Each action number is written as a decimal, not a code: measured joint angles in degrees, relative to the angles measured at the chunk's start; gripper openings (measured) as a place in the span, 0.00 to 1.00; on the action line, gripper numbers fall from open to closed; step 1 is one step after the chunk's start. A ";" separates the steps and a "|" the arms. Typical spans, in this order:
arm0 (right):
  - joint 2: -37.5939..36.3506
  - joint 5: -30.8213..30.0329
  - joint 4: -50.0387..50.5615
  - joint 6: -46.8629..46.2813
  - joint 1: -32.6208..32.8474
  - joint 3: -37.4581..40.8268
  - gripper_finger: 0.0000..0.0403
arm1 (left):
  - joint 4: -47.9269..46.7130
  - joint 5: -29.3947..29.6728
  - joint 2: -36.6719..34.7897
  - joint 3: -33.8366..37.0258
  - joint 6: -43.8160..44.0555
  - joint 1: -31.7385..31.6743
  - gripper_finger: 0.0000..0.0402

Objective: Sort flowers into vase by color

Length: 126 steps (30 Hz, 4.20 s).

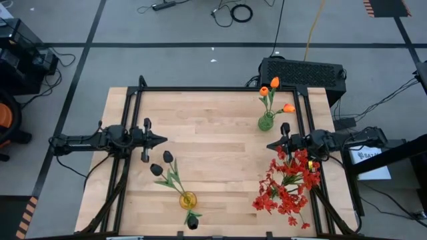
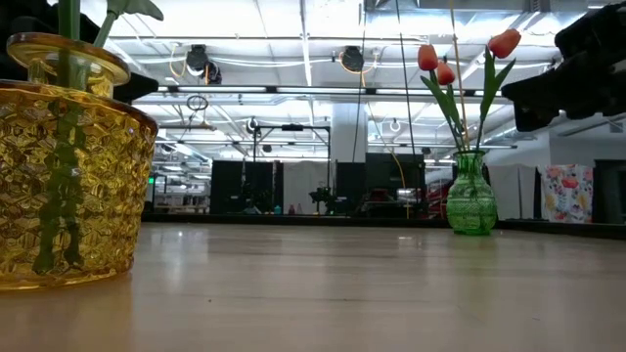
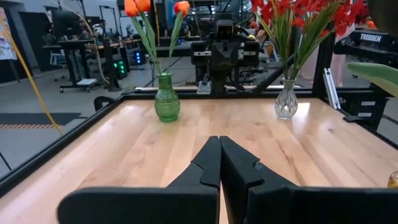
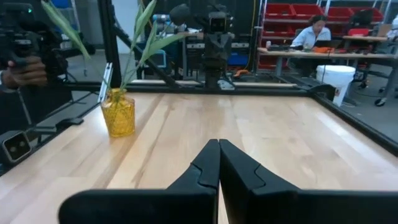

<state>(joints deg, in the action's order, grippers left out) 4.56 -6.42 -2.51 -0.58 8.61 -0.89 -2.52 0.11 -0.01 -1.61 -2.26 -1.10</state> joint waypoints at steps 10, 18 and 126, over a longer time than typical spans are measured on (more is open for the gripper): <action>0.01 2.27 0.93 -0.14 -2.61 0.00 0.00 | 0.97 0.27 0.00 0.11 0.42 0.00 0.02; 0.00 0.53 0.67 -1.46 -2.59 0.00 0.00 | 3.13 0.47 0.85 1.20 -0.91 -0.15 0.01; 0.00 0.51 0.64 -2.18 -2.57 0.02 0.00 | 3.43 -1.39 1.38 1.36 -1.14 -0.28 0.04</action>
<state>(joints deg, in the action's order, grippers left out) 4.56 -5.91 -1.87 -2.76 6.04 -0.86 0.91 -1.28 1.37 -0.25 -3.40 -1.39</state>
